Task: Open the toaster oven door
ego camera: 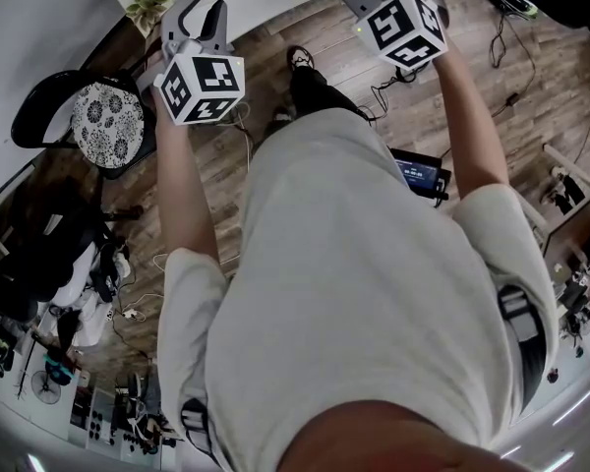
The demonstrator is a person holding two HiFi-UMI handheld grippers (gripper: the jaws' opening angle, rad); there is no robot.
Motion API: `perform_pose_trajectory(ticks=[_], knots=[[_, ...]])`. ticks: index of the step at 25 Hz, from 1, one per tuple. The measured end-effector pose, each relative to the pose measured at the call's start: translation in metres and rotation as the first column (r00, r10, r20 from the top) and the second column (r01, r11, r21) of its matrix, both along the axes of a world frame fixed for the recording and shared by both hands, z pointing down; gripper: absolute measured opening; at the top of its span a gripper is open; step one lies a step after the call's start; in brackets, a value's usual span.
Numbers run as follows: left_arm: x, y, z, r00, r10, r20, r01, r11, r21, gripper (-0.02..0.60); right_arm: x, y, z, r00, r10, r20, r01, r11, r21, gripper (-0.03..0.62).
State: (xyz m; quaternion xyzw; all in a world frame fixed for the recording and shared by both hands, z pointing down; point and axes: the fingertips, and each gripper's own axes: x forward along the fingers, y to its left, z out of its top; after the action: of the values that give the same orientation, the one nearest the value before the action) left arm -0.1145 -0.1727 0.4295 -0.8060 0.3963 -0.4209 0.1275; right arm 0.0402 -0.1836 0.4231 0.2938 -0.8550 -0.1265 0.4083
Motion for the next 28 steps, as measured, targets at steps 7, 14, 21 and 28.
perform_pose_trajectory(ticks=[7,14,21,28], knots=[[0.002,0.006,0.002,1.000,0.000,0.001,0.001,1.000,-0.012,0.132,0.002,0.007,0.002,1.000,0.000,0.004,0.000,1.000,-0.002,0.112],[0.003,0.012,0.006,1.000,-0.004,0.001,0.004,1.000,-0.025,0.132,0.003,0.012,0.005,1.000,-0.002,0.006,0.002,1.000,-0.010,0.112],[0.002,0.015,0.011,1.000,-0.002,-0.002,0.002,0.999,-0.034,0.132,0.002,0.015,0.010,1.000,0.006,0.013,-0.006,1.000,-0.018,0.112],[0.002,0.018,0.013,1.000,-0.004,-0.004,0.004,0.999,-0.037,0.132,0.002,0.018,0.012,1.000,0.013,0.020,-0.012,1.000,-0.024,0.114]])
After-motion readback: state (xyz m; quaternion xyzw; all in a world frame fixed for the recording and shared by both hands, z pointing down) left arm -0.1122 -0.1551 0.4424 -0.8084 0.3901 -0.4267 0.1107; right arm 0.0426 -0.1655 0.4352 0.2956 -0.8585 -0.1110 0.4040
